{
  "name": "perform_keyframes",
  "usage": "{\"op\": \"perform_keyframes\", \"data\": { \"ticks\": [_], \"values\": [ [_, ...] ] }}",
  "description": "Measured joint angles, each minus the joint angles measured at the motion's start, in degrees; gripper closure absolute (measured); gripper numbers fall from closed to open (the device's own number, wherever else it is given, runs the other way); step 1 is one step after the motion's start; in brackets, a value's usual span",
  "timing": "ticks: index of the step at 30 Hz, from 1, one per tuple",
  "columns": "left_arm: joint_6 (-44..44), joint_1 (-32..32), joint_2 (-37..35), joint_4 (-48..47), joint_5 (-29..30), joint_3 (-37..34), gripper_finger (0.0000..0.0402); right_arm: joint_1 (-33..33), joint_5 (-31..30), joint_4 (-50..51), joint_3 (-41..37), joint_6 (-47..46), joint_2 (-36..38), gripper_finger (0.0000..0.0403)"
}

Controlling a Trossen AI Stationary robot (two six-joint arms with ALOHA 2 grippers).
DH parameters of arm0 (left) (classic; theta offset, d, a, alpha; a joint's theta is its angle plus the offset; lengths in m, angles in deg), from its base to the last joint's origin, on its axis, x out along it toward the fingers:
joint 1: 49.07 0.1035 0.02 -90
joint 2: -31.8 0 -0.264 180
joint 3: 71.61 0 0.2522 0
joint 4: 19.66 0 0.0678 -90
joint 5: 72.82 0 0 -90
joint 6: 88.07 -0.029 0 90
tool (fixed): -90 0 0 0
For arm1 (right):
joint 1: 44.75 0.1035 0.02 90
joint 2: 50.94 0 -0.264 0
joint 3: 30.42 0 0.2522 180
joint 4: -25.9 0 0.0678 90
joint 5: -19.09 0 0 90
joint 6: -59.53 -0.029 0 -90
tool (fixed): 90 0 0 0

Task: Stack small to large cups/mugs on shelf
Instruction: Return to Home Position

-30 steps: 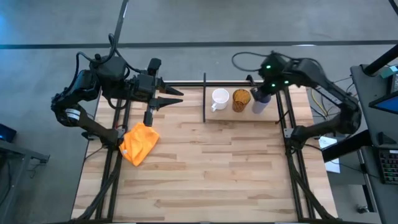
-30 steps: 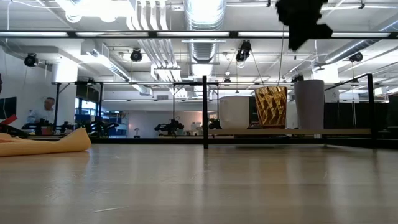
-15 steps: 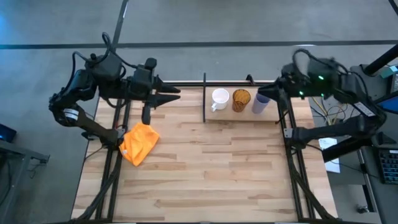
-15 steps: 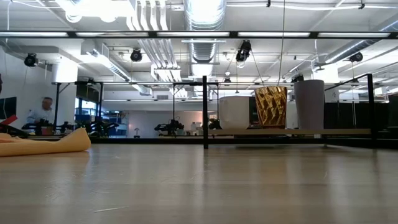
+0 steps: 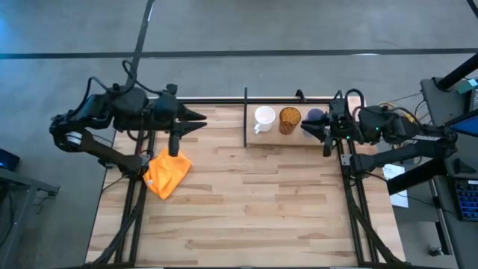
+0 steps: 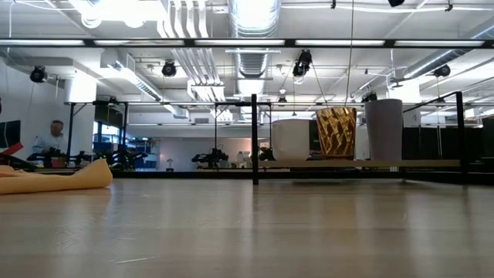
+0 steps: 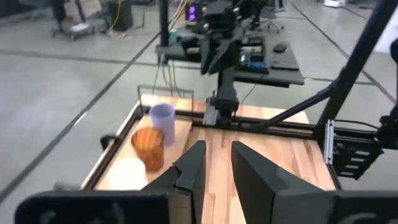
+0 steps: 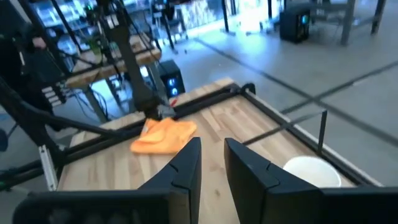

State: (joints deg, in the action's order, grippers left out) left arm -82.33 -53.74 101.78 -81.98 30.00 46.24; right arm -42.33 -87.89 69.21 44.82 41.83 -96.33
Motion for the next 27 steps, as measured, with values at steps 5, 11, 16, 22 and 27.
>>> {"op": "perform_keyframes", "data": {
  "ticks": [5,11,16,22,27],
  "values": [
    [4.72,0.0,-9.09,2.33,2.71,-10.69,0.0338,-0.04,0.78,-8.76,-8.33,4.47,6.47,0.034],
    [3.99,0.04,-19.18,12.38,2.73,-25.23,0.0338,-0.04,5.48,-13.73,-17.85,4.7,13.95,0.0337],
    [4.42,0.04,-25.6,12.5,3.07,-35.83,0.0338,-0.02,7.95,-18.79,-24.55,4.27,19.16,0.0339],
    [4.23,0.04,-32.3,18.16,4.08,-46.67,0.0338,-0.04,7.97,-22.25,-30.86,2.5,24.83,0.0337],
    [4.33,0.04,-42.4,25.87,4.03,-56.86,0.0338,-0.04,7.97,-22.93,-34.96,0.33,29.43,0.0339]
  ]
}}
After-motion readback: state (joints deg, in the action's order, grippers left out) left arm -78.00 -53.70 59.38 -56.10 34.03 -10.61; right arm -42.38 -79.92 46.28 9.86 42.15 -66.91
